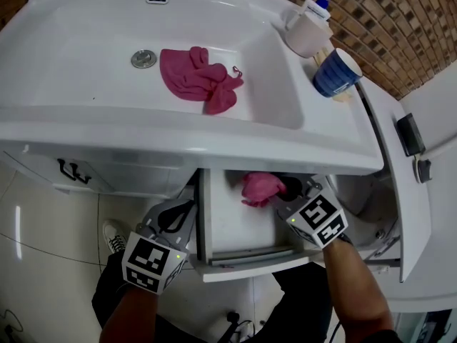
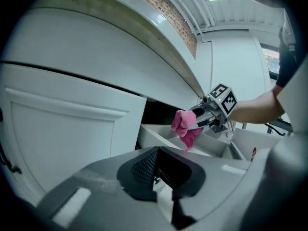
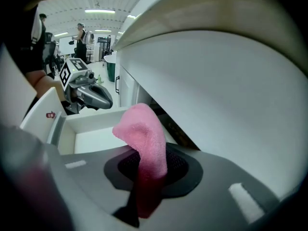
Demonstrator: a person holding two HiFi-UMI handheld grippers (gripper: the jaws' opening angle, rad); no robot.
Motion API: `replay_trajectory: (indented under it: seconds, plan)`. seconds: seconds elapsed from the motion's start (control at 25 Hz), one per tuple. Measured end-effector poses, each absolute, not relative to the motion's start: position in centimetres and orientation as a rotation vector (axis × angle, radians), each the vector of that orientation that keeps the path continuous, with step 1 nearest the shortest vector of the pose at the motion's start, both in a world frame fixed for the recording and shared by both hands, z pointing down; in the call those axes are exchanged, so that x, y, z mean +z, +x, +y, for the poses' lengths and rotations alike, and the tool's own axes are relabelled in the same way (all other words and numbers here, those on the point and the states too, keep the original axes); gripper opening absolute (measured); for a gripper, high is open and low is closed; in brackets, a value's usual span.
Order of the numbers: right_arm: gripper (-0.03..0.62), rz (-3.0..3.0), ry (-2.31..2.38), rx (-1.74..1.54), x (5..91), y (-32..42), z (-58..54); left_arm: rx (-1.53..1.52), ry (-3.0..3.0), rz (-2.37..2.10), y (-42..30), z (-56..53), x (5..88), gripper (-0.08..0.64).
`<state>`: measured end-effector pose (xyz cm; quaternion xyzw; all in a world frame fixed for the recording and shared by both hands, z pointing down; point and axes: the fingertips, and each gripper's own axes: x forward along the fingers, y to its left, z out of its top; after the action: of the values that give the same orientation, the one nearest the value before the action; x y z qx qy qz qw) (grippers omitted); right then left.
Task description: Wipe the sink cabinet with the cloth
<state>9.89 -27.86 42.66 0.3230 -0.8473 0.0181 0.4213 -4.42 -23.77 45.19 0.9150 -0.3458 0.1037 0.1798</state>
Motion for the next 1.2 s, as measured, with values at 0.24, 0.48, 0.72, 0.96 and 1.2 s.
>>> replay_trajectory:
  seconds: [0.24, 0.48, 0.72, 0.96, 1.2]
  plan:
    - [0.081, -2.031, 0.883, 0.049, 42.0, 15.0, -27.8, 0.316, 2.611, -0.968, -3.7, -23.3, 45.2, 0.006]
    - [0.081, -1.976, 0.918, 0.042, 42.0, 18.2, -27.3, 0.309, 2.618, -0.977, -3.4, -23.6, 45.0, 0.006]
    - [0.081, -1.996, 0.950, 0.061, 41.5, 18.3, -27.2, 0.310, 2.617, -0.980, -3.5, -23.5, 45.1, 0.006]
    - [0.081, -2.184, 0.697, -0.091, 37.7, 9.5, -25.1, 0.307, 2.607, -0.988, -4.1, -23.6, 45.2, 0.006]
    - [0.081, -2.225, 0.424, -0.105, 39.8, 2.4, -21.6, 0.291, 2.606, -0.991, -4.5, -23.8, 45.0, 0.006]
